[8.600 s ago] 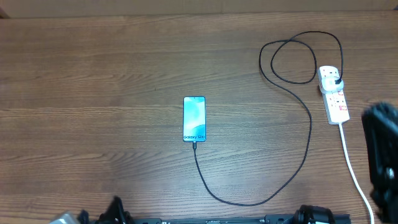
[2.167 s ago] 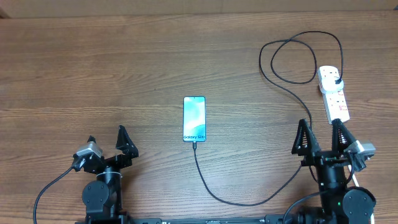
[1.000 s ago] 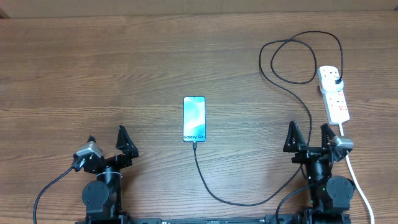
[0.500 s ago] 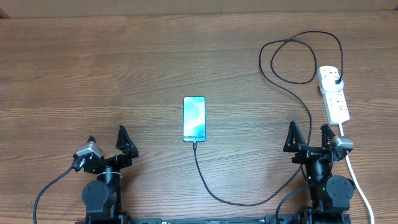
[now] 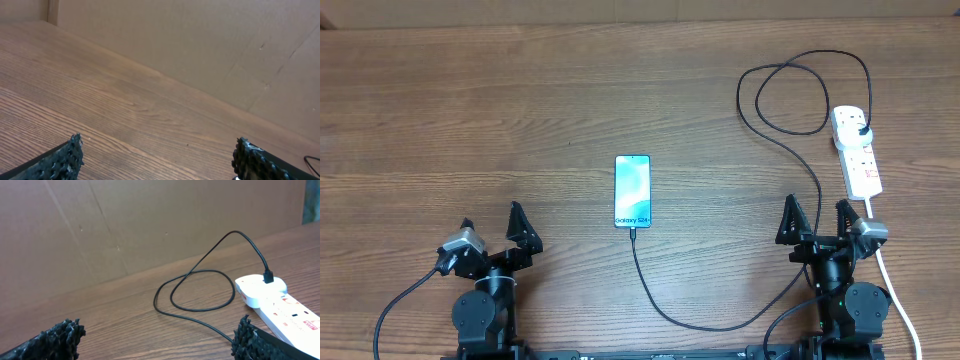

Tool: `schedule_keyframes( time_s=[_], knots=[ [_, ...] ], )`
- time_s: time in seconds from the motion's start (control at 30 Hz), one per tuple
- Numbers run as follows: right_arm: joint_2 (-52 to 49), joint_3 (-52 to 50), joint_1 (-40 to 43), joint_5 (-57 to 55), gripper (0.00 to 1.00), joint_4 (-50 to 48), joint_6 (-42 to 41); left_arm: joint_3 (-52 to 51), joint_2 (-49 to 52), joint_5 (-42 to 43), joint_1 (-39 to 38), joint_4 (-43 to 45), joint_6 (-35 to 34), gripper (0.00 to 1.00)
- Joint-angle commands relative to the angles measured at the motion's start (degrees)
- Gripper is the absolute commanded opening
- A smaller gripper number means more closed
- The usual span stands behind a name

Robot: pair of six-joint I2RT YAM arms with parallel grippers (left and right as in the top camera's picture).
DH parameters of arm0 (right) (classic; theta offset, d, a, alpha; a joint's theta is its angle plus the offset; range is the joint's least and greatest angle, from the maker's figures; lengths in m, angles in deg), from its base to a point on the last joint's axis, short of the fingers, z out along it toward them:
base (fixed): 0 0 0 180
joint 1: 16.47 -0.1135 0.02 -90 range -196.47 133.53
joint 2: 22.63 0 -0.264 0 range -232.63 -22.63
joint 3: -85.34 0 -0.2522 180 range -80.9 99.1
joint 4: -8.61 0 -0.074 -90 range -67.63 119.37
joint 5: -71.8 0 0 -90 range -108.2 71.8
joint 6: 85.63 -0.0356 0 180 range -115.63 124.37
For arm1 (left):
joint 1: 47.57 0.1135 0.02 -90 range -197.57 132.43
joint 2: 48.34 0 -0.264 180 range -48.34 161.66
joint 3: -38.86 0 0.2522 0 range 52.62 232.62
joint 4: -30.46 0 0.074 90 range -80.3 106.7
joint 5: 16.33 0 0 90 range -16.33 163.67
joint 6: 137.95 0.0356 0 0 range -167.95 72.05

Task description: Plug charger to phone and switch on socket

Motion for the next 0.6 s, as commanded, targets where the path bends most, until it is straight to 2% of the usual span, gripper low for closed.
schedule_keyframes(
  time_s=[0.0, 0.47, 0.57],
  knots=[
    [0.7, -0.6, -0.4, -0.7, 1.0, -0.2, 0.4, -0.3, -0.4, 0.3, 0.3, 0.2, 1.7, 0.99],
    [0.7, -0.6, -0.4, -0.7, 1.0, -0.2, 0.4, -0.3, -0.4, -0.7, 0.3, 0.3, 1.8, 0.99],
    [0.7, -0.6, -0.4, -0.7, 1.0, -0.2, 0.4, -0.3, -0.4, 0.1, 0.3, 0.2, 6.1, 1.0]
  ],
)
